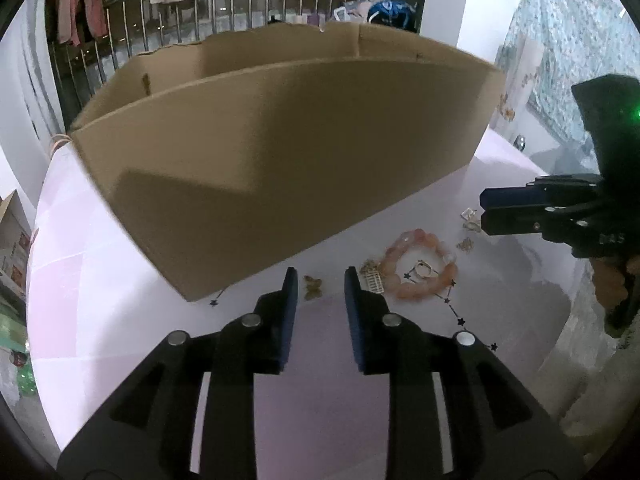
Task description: Organize jewelry
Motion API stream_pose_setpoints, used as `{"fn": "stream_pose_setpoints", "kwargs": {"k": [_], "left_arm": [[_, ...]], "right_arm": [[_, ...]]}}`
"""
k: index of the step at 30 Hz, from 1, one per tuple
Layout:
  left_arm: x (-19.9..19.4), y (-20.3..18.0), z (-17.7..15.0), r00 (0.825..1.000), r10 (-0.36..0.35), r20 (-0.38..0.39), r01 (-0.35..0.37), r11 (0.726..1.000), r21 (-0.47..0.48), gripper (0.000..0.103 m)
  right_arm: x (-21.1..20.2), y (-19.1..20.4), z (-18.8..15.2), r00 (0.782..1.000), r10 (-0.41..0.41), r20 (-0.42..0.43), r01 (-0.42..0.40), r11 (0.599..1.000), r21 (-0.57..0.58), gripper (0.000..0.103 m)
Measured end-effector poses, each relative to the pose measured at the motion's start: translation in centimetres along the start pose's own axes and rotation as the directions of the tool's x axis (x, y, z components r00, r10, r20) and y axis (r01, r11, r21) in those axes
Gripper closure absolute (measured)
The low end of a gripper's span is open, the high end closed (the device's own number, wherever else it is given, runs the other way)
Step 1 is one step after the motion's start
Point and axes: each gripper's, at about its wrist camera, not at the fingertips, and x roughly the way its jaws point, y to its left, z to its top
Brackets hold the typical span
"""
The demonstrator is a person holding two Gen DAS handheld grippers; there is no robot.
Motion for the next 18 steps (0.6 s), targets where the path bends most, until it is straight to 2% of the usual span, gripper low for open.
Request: {"fn": "stream_pose_setpoints", "kwargs": {"k": [3,5,8,12,18], "left_arm": [[0.9,-0.9,0.1,0.998,0.056,-0.035,-0.055,0.998,0.031,0.081],[1.0,-1.3,0.3,0.997,0.075,-0.032,-0.074,0.996,0.045,0.081],[1.3,-1.3,0.7,0.997,0.061,-0.047,-0.060,0.998,0.031,0.084],[1.6,-2.5,1.0,0.997,0.055,-0.063,-0.051,0.997,0.066,0.097],[1.6,-2.5,1.3,0.995,0.060,-0.077,-0.055,0.996,0.068,0.098]], "right_arm": [[0.4,0.1,-0.2,1.000,0.017,-0.009,-0.017,1.000,0.005,0.068],[0.5,0.0,-0.3,1.000,0.025,-0.011,-0.025,1.000,0.009,0.068],[0.4,-0.3,-0.1,0.999,0.036,-0.008,-0.036,0.999,0.008,0.068],[0.1,-0.7,-0.2,0.999,0.041,0.005,-0.041,0.999,0.010,0.068],[-0.6,-0.8,-0.1,0.999,0.042,0.024,-0.043,0.999,0.007,0.068]]}}
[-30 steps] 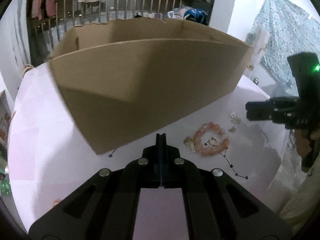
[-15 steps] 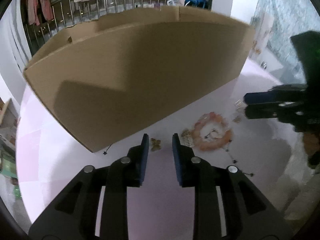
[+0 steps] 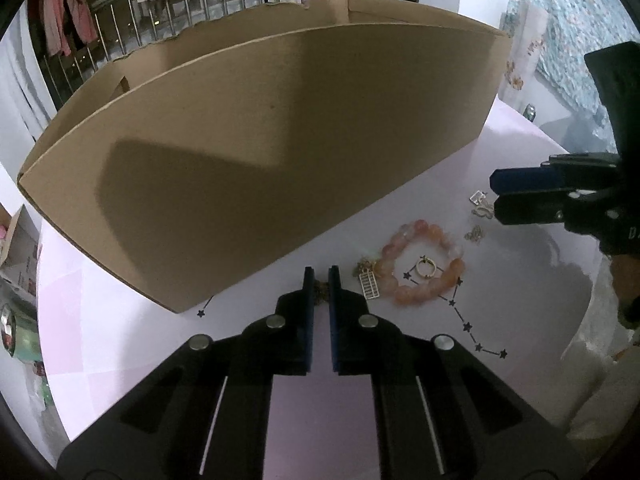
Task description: Organize jewelry
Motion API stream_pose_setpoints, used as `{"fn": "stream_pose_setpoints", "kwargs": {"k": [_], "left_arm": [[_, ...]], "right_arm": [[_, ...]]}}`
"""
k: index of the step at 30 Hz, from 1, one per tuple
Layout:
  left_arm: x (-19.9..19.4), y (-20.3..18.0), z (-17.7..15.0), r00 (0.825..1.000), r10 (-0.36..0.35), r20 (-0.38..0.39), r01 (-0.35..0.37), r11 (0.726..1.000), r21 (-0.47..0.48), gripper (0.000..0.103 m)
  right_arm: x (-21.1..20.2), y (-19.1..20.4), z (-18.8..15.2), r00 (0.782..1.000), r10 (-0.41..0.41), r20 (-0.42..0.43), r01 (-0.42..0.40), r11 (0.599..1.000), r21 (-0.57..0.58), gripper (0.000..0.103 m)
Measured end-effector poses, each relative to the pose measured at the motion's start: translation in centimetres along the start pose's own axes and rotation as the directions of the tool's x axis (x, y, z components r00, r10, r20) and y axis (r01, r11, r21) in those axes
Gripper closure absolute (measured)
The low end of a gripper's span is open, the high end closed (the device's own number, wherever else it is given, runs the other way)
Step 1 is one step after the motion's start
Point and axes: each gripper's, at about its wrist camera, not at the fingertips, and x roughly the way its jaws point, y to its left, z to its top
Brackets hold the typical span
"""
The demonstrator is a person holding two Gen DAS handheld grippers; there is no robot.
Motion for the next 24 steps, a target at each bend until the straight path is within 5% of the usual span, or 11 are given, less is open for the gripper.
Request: {"fn": "stream_pose_setpoints", "kwargs": {"k": [24], "left_arm": [[-3.0,-0.9,-1.4,0.991,0.080,0.107,-0.069,0.993,-0.101,0.098]], "right_arm": [[-0.2,1.5,-0.1,0.992,-0.103,-0.076,0.086,0.975,-0.207,0.069]]}}
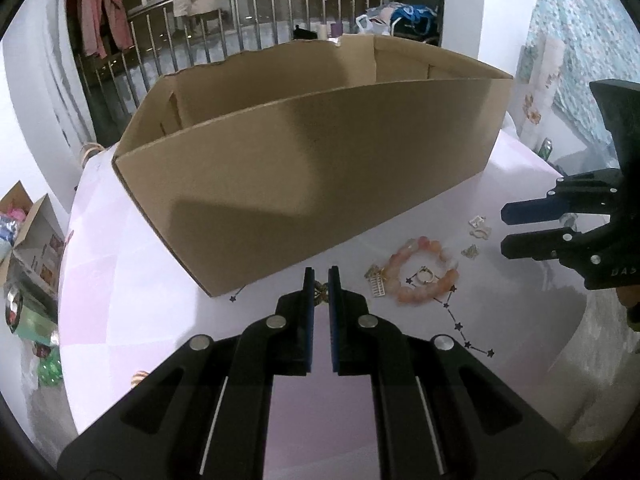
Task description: Organize jewelry
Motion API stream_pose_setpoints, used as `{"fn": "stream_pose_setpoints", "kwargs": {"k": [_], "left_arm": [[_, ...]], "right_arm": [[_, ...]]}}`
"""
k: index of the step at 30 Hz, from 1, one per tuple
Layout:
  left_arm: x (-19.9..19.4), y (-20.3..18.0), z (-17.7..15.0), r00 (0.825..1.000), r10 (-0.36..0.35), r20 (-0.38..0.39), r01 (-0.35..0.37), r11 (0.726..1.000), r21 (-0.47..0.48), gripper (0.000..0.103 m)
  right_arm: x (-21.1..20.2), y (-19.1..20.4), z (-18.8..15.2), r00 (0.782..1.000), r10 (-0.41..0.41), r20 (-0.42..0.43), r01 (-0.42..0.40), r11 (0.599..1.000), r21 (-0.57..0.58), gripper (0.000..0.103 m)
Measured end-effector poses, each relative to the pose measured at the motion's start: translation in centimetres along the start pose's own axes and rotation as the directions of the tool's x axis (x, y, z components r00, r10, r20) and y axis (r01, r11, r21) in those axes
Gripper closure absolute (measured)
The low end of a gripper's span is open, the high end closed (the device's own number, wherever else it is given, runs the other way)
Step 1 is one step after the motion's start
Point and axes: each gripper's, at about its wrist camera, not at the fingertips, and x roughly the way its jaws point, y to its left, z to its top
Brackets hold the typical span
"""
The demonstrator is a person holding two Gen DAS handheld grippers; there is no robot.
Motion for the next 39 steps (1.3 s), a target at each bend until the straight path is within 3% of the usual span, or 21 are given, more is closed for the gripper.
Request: {"fn": "stream_pose_setpoints", "kwargs": {"k": [3,11,18,23,29,39], "left_arm": [[0.1,0.3,-0.3,1.000,0.007,0.001,-0.007,1.000,-0.007,0.098],[0.4,0.5,-0.7,1.000,0.014,-0.007,-0.014,1.000,-0.008,0.098],[0.6,0.8,-0.3,1.000,0.017,-0.008,-0.017,1.000,-0.002,0.098],[0.5,0.8,-0.2,1.000,0.012,-0.005,-0.012,1.000,0.000,0.098],[-0.6,0.5,-0.3,1.000,0.016,0.016,-0.016,1.000,0.008,0.098],[-3.2,0.4,-0.4,0.998,0.030,0.060,-0.031,0.999,0.019,0.098]], "right_arm": [[0.1,0.3,0.2,0.999,0.049,-0.010,-0.049,0.999,-0.008,0.069],[1.8,1.4,0.9,0.999,0.037,-0.032,-0.039,0.997,-0.073,0.069],[2.9,2.3,0.6,0.999,-0.017,-0.050,0.010,0.992,-0.129,0.085],[2.9,1.6,0.7,0.998,0.011,-0.061,-0.016,0.996,-0.082,0.098],[2.1,1.3,0.7,0.998,0.042,-0.046,-0.044,0.998,-0.042,0.100],[-0.9,2.1,1.0,1.000,0.004,0.019,-0.002,0.997,-0.071,0.100]]}}
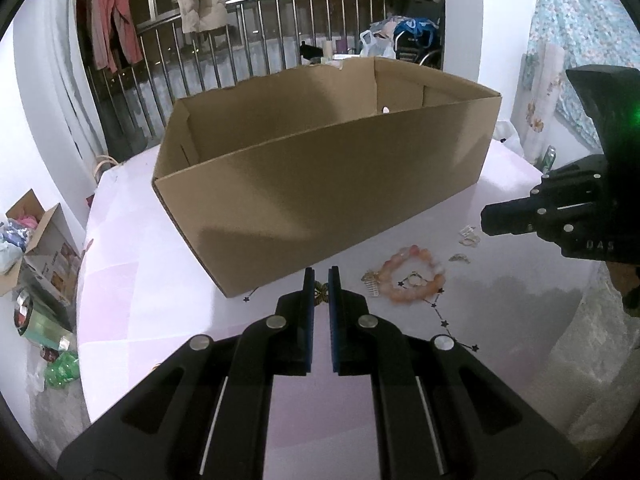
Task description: Organize jewelry
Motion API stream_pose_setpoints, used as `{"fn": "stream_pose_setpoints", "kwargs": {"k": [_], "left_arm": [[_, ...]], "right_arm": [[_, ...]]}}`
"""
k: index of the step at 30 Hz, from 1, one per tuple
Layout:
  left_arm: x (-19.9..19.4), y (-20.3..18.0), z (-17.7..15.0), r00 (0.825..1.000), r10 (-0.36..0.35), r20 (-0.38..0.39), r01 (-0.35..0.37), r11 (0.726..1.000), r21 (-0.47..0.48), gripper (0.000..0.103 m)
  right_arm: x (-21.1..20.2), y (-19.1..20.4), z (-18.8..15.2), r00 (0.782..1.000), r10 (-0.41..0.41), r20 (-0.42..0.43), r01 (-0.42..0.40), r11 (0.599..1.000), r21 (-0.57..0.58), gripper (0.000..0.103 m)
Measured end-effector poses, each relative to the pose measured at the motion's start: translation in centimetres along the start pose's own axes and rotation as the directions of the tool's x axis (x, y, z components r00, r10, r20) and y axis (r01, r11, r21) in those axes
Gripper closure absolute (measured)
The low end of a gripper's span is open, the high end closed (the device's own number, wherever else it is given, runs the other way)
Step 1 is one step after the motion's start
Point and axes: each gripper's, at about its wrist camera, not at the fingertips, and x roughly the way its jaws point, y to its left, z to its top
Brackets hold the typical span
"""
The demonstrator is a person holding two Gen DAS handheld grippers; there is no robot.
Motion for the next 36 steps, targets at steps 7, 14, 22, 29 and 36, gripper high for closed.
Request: {"fn": "stream_pose_setpoints", "kwargs": {"k": [7,14,22,29,36], "left_arm": [[-0.3,-0.2,-0.2,1.000,-0.005,-0.002,0.005,1.000,0.003,0.097],[0.3,-0.3,0.2,1.000,-0.019,-0.012,0.019,1.000,0.002,0.098],[0.7,-0.3,0.0,0.999,-0.028,-0.017,0.028,1.000,-0.002,0.098],[-0.5,-0.1,0.4,1.000,-0.021,0.019,0.021,1.000,-0.001,0.098],[-3.0,-0.1,1.8,0.996,0.002,0.088,-0.004,1.000,0.024,0.098]], "right_arm": [[1.3,1.4,-0.7,0.999,-0.047,-0.025,0.045,0.996,-0.075,0.070],[3.5,0.9,-1.1,0.997,-0.035,-0.062,0.028,0.995,-0.098,0.072],[3.5,-0.5,-0.7,0.997,0.039,-0.072,-0.041,0.999,-0.029,0.100],[0.9,-2.3,0.3,0.996,0.091,0.010,-0.091,0.993,0.074,0.101],[-3.2,-2.3,1.9,0.988,0.093,0.121,-0.102,0.992,0.069,0.101]]}}
